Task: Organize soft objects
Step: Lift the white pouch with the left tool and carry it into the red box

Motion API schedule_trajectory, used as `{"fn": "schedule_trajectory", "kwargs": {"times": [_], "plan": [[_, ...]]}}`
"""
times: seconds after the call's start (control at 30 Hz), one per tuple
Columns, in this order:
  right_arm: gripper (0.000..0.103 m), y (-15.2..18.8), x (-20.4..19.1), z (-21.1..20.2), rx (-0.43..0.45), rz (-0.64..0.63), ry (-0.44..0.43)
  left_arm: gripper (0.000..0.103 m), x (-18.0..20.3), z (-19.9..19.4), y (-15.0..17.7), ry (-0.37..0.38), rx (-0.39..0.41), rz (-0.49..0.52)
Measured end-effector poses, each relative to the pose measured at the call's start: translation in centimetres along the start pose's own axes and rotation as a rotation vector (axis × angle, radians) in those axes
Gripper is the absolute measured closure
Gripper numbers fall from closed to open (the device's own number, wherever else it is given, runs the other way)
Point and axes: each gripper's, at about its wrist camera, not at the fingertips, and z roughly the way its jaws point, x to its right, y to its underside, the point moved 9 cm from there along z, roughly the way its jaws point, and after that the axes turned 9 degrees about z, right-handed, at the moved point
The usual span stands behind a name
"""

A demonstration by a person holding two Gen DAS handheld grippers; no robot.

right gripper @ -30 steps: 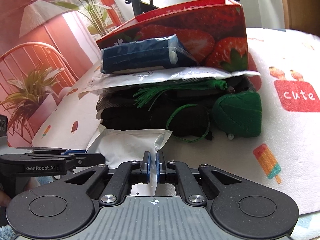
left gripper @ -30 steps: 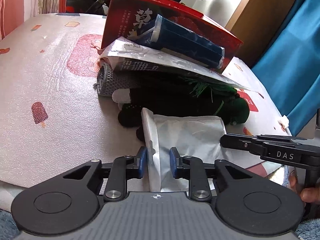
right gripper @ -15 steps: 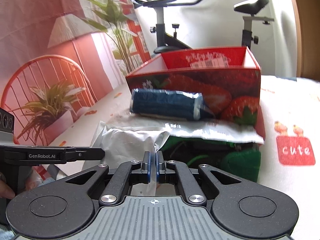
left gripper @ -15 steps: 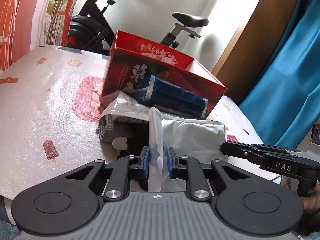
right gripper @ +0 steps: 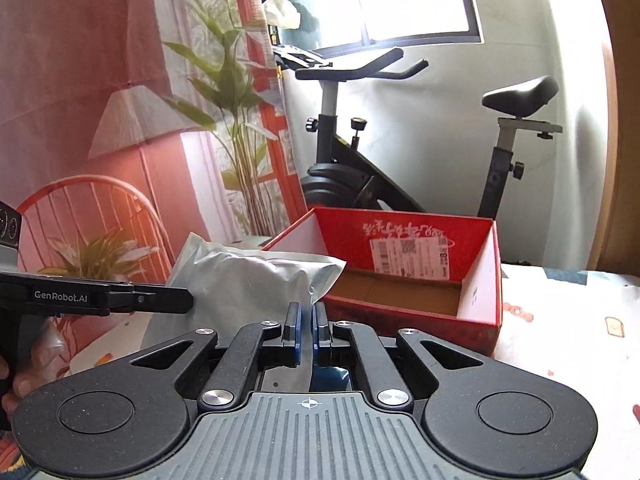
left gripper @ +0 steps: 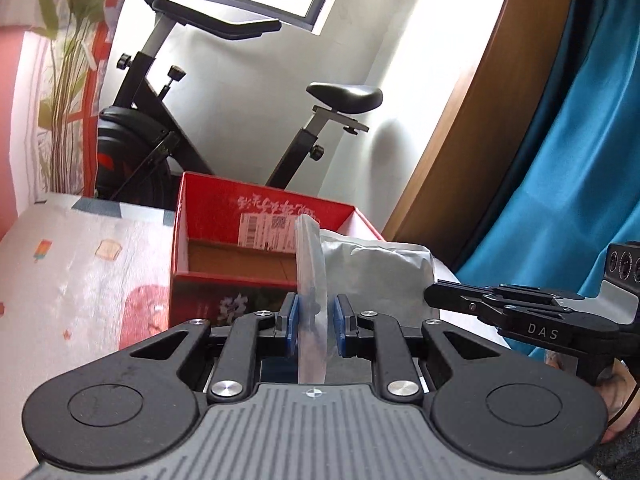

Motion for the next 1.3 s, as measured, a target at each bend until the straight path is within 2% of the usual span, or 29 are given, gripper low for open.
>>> {"fn": "schedule_trajectory", "kwargs": {"times": [0.13, 0.27, 0.4, 0.53, 0.73, 0.83, 1.13, 1.3], "plan": [[0.098, -3.7, 2.4, 2.2, 0.015, 0.013, 0.005, 0.083, -0.8, 3.2, -3.1, -0.004, -0.010, 0.022], [0.098, -6.5, 4.2, 5.0, 0.020, -0.029, 0.034, 0.083, -1.5, 6.4, -5.4, -0.023, -0.011, 0.051], [0.098, -8.2, 5.9, 7.9, 0.020, -0.065, 0.057, 0.083, -2.2, 9.6, -6.4, -0.029, -0.039, 0.052], [0.099, -9.0, 8.1, 11.2, -0.004, -0.065, 0.090, 0.083, -3.2, 13.4, -6.2, -0.029, -0.107, 0.038], [0.099, -7.4, 11.7, 15.4, -0.103, -0.031, 0.144, 0.083, -4.5, 18.0, -3.3, -0.006, -0.253, -0.025], [0.099, -5.9, 12.8, 16.7, -0.165, -0.013, 0.168, 0.083, -4.7, 19.0, -2.1, 0.004, -0.305, -0.024], [0.098, -2.9, 14.0, 18.5, -0.269, 0.037, 0.219, 0.083, -4.6, 20.1, -0.4, 0.006, -0.384, -0.018], [0.097, -2.0, 14.2, 18.9, -0.298, 0.053, 0.238, 0.080, -4.9, 20.2, -0.2, -0.003, -0.389, -0.036]]}}
